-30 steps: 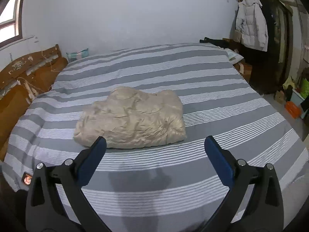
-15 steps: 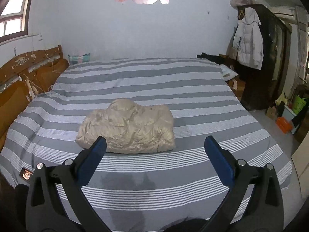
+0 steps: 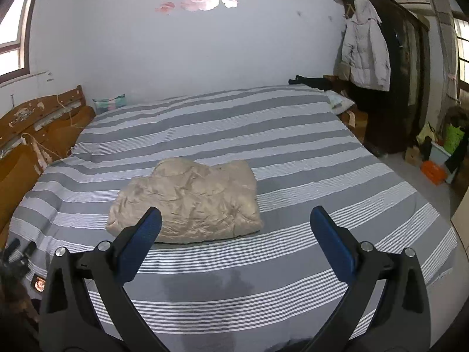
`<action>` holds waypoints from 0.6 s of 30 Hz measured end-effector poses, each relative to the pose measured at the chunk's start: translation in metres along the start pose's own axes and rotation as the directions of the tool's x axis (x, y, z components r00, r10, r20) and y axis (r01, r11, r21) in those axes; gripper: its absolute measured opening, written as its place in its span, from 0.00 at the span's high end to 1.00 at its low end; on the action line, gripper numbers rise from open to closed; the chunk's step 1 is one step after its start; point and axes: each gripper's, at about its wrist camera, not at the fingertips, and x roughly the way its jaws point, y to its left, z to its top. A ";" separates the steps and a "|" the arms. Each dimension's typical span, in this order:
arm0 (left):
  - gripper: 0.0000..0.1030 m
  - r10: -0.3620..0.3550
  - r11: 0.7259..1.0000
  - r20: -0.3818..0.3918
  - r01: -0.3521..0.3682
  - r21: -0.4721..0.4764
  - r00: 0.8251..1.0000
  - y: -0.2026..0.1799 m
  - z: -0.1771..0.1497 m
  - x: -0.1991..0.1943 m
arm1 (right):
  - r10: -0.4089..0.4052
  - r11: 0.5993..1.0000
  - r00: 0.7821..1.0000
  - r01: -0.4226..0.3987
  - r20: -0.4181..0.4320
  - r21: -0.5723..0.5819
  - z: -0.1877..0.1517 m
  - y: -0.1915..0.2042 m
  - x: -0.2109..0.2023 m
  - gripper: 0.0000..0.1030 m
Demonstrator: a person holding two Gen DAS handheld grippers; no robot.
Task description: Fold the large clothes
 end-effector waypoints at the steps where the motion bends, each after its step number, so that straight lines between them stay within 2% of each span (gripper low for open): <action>1: 0.02 0.008 1.000 0.007 -0.008 0.003 1.000 -0.001 -0.001 0.001 | 0.002 1.000 1.000 -0.002 0.020 -0.001 -0.004 0.000 0.001 0.03; 6: 0.02 0.038 0.999 0.073 -0.040 0.032 0.997 0.001 -0.002 0.003 | 0.020 1.000 1.000 -0.019 0.024 -0.013 -0.025 -0.001 0.022 0.03; 14: 0.02 0.040 0.998 0.078 -0.043 0.039 0.996 0.014 -0.016 0.022 | 0.049 0.998 0.998 -0.048 0.035 -0.040 -0.041 0.006 0.044 0.03; 18: 0.02 0.043 0.990 0.156 -0.063 0.129 0.987 0.023 -0.036 0.041 | 0.064 0.997 0.998 -0.063 0.027 -0.040 -0.044 0.007 0.050 0.03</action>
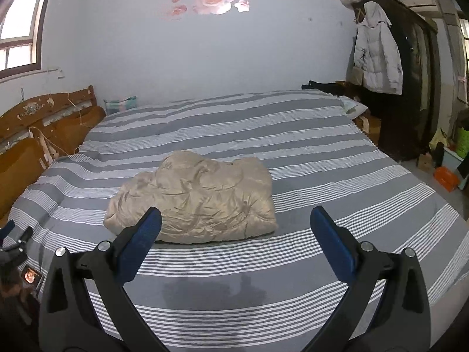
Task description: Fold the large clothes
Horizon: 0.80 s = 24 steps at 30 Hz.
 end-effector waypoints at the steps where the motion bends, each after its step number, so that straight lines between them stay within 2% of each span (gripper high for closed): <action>1: 0.02 0.004 1.000 0.015 -0.005 0.023 1.000 0.003 -0.006 0.006 | -0.003 1.000 1.000 0.003 -0.003 -0.008 0.000 0.001 0.001 0.03; 2: 0.02 0.017 0.999 0.006 -0.017 0.043 1.000 0.008 -0.013 0.017 | -0.004 1.000 1.000 0.004 -0.006 -0.012 0.000 0.000 0.002 0.03; 6: 0.02 0.033 0.999 -0.051 -0.033 0.002 0.998 0.037 -0.030 0.048 | -0.023 0.999 1.000 0.023 -0.011 -0.027 0.002 0.001 0.007 0.03; 8: 0.02 0.006 0.999 -0.065 -0.009 -0.049 0.998 0.052 -0.035 0.057 | -0.027 0.999 1.000 0.027 -0.004 -0.026 0.002 -0.001 0.008 0.03; 10: 0.02 0.002 0.998 -0.068 -0.006 -0.064 0.998 0.058 -0.036 0.058 | -0.048 0.998 0.999 0.048 0.012 -0.033 -0.001 0.000 0.011 0.03; 16: 0.02 0.001 0.996 -0.069 -0.007 -0.090 0.998 0.065 -0.030 0.055 | -0.033 0.998 0.999 0.034 0.032 -0.048 -0.013 0.004 0.030 0.03; 24: 0.02 -0.007 0.998 -0.060 0.003 -0.070 0.998 0.065 -0.028 0.051 | -0.037 0.997 0.997 0.041 0.061 -0.064 -0.031 0.008 0.048 0.03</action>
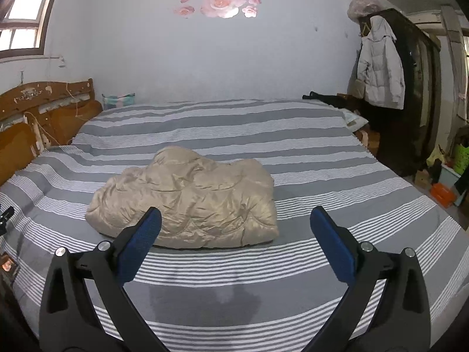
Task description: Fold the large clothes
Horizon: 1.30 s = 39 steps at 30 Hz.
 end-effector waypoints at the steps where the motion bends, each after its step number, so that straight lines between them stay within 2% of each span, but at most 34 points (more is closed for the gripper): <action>1: 0.02 -0.009 1.000 0.001 0.009 0.002 1.000 0.001 -0.001 0.001 | 0.008 1.000 1.000 -0.008 -0.004 0.003 -0.002 0.001 0.001 0.03; 6: 0.02 -0.069 0.997 -0.003 0.069 0.045 0.998 0.008 -0.012 0.011 | 0.019 1.000 1.000 -0.019 -0.017 0.001 -0.003 0.003 0.003 0.03; 10: 0.02 -0.105 0.990 -0.045 0.109 0.094 0.993 0.022 -0.026 0.028 | 0.019 1.000 0.999 -0.019 -0.029 0.001 -0.001 0.002 0.003 0.03; 17: 0.02 -0.066 0.981 -0.116 0.085 0.175 0.991 0.048 -0.061 0.055 | -0.004 1.000 0.998 0.002 -0.059 -0.029 0.006 0.011 0.007 0.03; 21: 0.02 -0.066 0.979 -0.092 0.082 0.185 0.994 0.053 -0.061 0.060 | -0.003 0.998 0.998 0.000 -0.064 -0.056 0.013 0.022 0.006 0.03; 30: 0.02 -0.017 0.993 -0.150 0.034 0.112 0.989 0.077 -0.068 0.079 | 0.008 0.988 1.000 -0.013 -0.030 -0.156 0.037 0.054 -0.006 0.03; 39: 0.02 0.024 0.991 -0.214 0.006 0.135 0.977 0.078 -0.078 0.095 | 0.012 0.986 1.000 -0.013 -0.010 -0.168 0.047 0.058 -0.012 0.03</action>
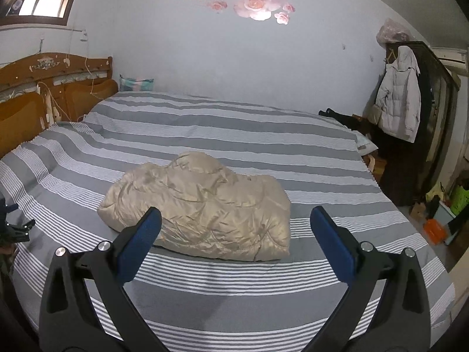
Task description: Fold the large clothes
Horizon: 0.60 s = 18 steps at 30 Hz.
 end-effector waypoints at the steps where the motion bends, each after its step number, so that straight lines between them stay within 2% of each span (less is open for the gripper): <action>1: 0.02 0.012 1.000 -0.004 -0.012 0.010 1.000 -0.001 0.000 0.002 | -0.001 1.000 1.000 0.001 0.000 -0.001 0.001 0.000 0.000 0.03; 3: 0.02 0.007 1.000 -0.015 -0.007 -0.001 1.000 0.000 -0.001 0.004 | -0.005 1.000 1.000 0.005 0.006 0.000 0.003 -0.001 -0.003 0.03; 7: 0.02 0.026 0.999 0.029 -0.026 0.030 0.999 -0.008 0.000 -0.009 | -0.014 1.000 1.000 0.014 0.011 0.012 0.004 -0.007 -0.005 0.03; 12: 0.02 0.024 0.997 0.046 -0.027 0.066 0.999 -0.016 -0.001 -0.021 | -0.017 1.000 1.000 0.017 0.010 0.024 0.003 -0.010 -0.004 0.03; 18: 0.02 0.071 0.997 0.032 -0.072 0.031 0.997 -0.009 -0.005 -0.023 | -0.016 1.000 1.000 0.016 0.021 0.018 0.005 -0.009 -0.009 0.03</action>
